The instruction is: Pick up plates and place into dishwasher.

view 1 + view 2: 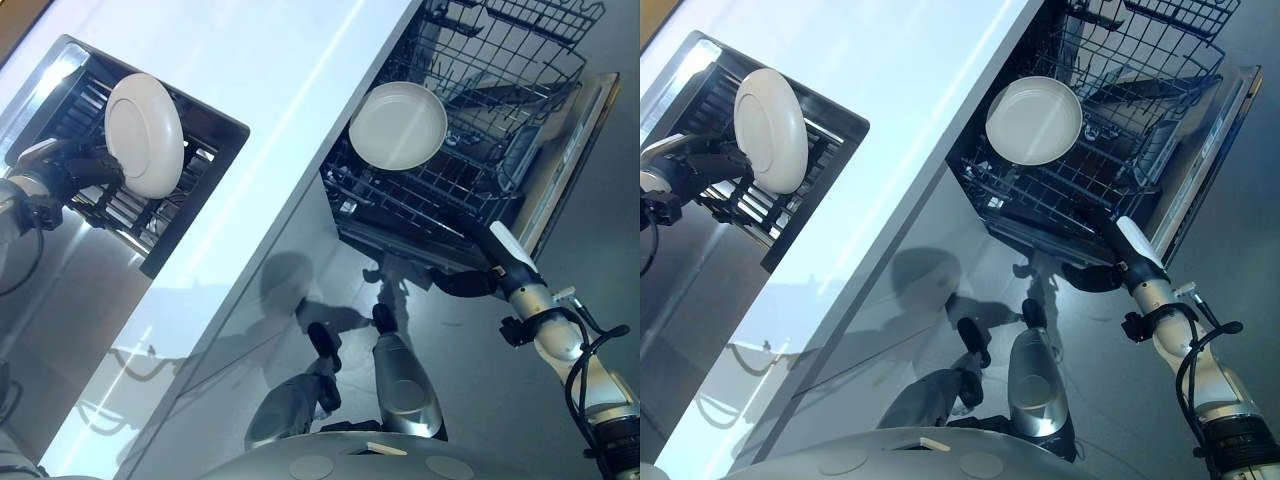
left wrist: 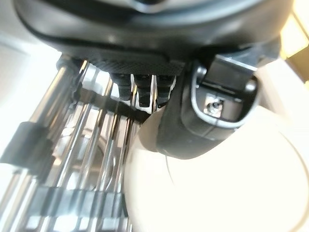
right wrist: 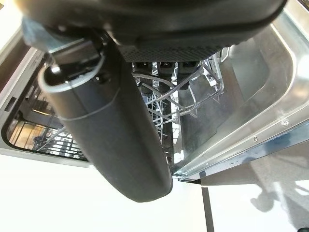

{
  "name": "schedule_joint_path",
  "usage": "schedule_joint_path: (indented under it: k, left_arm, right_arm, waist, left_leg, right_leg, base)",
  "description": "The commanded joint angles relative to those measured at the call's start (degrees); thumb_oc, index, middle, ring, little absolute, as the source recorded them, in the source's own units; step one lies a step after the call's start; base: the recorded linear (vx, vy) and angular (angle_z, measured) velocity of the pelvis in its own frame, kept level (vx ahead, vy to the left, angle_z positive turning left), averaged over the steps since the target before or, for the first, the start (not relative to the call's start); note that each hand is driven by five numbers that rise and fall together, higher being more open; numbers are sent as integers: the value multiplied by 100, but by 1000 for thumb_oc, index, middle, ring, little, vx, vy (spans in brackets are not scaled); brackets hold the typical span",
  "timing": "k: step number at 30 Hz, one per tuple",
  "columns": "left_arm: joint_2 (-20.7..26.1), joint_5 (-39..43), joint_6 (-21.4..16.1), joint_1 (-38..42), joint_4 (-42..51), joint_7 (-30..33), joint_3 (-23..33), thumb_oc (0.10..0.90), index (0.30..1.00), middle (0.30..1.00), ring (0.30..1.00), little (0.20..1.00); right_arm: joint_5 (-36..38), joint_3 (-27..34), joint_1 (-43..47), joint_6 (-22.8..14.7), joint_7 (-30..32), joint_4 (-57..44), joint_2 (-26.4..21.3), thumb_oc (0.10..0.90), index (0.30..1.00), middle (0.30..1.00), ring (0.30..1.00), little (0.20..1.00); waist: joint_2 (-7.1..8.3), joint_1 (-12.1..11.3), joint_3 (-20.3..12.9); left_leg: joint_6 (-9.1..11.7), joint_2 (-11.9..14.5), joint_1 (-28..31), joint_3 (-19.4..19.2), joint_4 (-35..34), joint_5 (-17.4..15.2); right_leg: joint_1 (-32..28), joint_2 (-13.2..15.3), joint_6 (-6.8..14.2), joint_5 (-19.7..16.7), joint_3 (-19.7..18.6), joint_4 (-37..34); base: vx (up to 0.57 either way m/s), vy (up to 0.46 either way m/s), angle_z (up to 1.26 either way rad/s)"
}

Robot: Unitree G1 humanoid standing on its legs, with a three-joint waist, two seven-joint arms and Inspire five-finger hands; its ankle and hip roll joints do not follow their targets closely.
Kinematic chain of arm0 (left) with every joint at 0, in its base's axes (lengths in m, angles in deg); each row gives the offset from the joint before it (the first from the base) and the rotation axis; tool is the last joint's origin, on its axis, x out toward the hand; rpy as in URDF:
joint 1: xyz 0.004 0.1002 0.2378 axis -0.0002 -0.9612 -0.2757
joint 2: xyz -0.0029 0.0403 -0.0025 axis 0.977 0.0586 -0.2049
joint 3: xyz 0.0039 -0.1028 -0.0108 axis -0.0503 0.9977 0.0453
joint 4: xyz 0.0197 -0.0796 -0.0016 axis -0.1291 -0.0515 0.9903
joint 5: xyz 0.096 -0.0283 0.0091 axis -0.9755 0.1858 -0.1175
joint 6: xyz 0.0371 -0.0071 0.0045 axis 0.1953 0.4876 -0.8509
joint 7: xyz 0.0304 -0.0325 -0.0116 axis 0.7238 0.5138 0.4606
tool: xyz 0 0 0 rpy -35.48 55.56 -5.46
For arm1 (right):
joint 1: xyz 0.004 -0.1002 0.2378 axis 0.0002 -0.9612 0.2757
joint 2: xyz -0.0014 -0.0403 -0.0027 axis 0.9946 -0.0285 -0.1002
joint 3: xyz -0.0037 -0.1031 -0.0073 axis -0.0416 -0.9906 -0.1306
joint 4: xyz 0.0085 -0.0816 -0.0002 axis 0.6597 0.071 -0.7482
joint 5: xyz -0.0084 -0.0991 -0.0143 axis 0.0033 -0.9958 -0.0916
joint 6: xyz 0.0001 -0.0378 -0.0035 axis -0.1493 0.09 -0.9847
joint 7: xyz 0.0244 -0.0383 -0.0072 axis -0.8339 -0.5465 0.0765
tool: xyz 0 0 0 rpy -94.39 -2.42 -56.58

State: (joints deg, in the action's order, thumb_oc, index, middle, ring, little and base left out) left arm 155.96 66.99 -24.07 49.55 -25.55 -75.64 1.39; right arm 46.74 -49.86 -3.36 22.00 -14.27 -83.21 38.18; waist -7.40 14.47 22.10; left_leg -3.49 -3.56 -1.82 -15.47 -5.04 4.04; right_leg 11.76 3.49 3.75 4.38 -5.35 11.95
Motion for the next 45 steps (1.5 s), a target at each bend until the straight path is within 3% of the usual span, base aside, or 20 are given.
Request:
schedule_joint_path:
  k: [1,6,14,23,36,41,45]
  left_arm:
    - [-1618,1421,-649,472,1695,-1855,-1062,800,900,900,900,900]
    - [-1741,2224,-1254,581,2211,-1772,-1138,800,900,900,900,900]
    - [-1977,3106,-1592,312,2362,-1975,-590,800,900,900,900,900]
    - [-2161,3298,-1442,-487,2290,-2139,348,800,900,900,900,900]
    - [-2540,2968,-1356,-1499,3185,-2231,711,800,900,900,900,900]
    - [-2699,3127,-1418,-1768,3544,-1859,859,800,900,900,900,900]
    - [-2973,2750,-1326,-2226,3525,-978,1256,800,900,900,900,900]
  right_arm:
    - [147,-429,-271,-135,-435,-89,-280,800,900,900,900,900]
    - [41,-470,-243,-109,-637,-135,-249,800,900,900,900,900]
    - [-209,-362,-364,-118,-1051,-150,-5,800,900,900,900,900]
    - [-496,-246,-626,-192,-1272,-151,403,800,900,900,900,900]
    - [-708,-200,-850,-293,-1525,-209,681,800,900,900,900,900]
    - [-770,-274,-863,-288,-1545,-239,814,800,900,900,900,900]
    - [-842,-327,-900,-278,-1505,-199,967,800,900,900,900,900]
  waist:
    - [-49,630,170]
    - [-61,646,66]
    - [-61,604,-215]
    - [55,392,-616]
    - [195,201,-1000]
    - [294,103,-1122]
    - [390,-28,-1228]
  left_leg:
    - [88,-309,-311,18,730,-746]
    - [116,-321,-171,-20,607,-730]
    - [138,-357,150,-13,406,-744]
    - [126,-364,420,11,338,-824]
    - [80,-344,791,56,214,-897]
    - [77,-315,893,140,185,-905]
    - [80,-291,976,261,154,-898]
  right_leg:
    - [473,-300,366,-161,20,108]
    - [353,-280,373,-148,65,61]
    - [102,-186,398,-161,196,-23]
    - [-170,-69,466,-255,415,-141]
    - [-552,-23,520,-264,625,-289]
    - [-707,-34,513,-242,689,-329]
    - [-837,-59,493,-242,730,-388]
  base:
    - [14,50,5]
    - [2,22,2]
    - [-3,21,4]
    - [1,-22,5]
    - [-14,-23,9]
    - [-48,-59,4]
    - [-11,-81,11]
